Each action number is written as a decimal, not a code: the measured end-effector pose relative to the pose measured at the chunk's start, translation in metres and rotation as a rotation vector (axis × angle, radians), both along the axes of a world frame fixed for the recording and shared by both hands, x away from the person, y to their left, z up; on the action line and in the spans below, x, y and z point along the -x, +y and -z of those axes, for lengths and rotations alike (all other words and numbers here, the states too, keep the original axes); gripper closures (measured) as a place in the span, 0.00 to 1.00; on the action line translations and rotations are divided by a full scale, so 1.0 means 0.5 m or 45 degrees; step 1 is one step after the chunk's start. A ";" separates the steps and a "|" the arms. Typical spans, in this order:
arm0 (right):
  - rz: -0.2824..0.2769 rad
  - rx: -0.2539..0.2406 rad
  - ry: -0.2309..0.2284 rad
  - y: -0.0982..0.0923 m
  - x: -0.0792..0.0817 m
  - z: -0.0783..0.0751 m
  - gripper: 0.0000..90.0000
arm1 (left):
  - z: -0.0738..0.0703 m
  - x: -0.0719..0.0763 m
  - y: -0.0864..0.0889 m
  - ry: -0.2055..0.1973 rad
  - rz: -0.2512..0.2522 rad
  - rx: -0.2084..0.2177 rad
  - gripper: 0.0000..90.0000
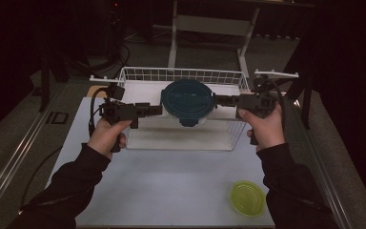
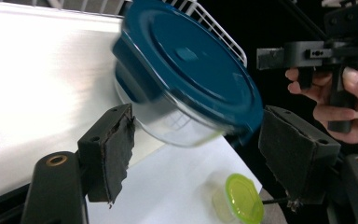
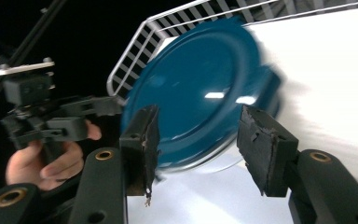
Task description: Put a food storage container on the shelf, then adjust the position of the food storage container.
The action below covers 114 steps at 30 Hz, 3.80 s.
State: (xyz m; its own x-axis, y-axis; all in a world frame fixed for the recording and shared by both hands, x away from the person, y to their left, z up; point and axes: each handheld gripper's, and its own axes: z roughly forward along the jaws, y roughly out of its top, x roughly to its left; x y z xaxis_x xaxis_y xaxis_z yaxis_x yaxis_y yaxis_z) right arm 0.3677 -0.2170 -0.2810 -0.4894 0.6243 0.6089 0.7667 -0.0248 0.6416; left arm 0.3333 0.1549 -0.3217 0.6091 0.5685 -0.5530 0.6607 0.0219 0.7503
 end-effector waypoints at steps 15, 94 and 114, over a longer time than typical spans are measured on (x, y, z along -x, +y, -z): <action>-0.230 -0.038 -0.012 0.073 0.091 0.044 0.58 | 0.073 0.100 -0.005 -0.172 0.031 -0.131 0.18; -0.181 0.112 -0.207 0.096 0.069 0.097 0.41 | 0.263 0.214 0.015 -0.406 0.008 -0.331 0.09; -0.264 0.143 -0.396 -0.020 0.174 0.172 0.15 | 0.291 0.223 0.004 -0.428 0.057 -0.301 0.09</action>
State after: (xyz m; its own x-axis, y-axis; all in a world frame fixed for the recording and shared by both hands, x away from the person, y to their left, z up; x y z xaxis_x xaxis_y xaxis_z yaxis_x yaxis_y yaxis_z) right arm 0.2806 -0.2269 -0.3668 -0.7627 0.5471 0.3449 0.5162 0.1937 0.8343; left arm 0.2218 0.1570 -0.4674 0.7607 0.6245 -0.1768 0.3746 -0.2000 0.9054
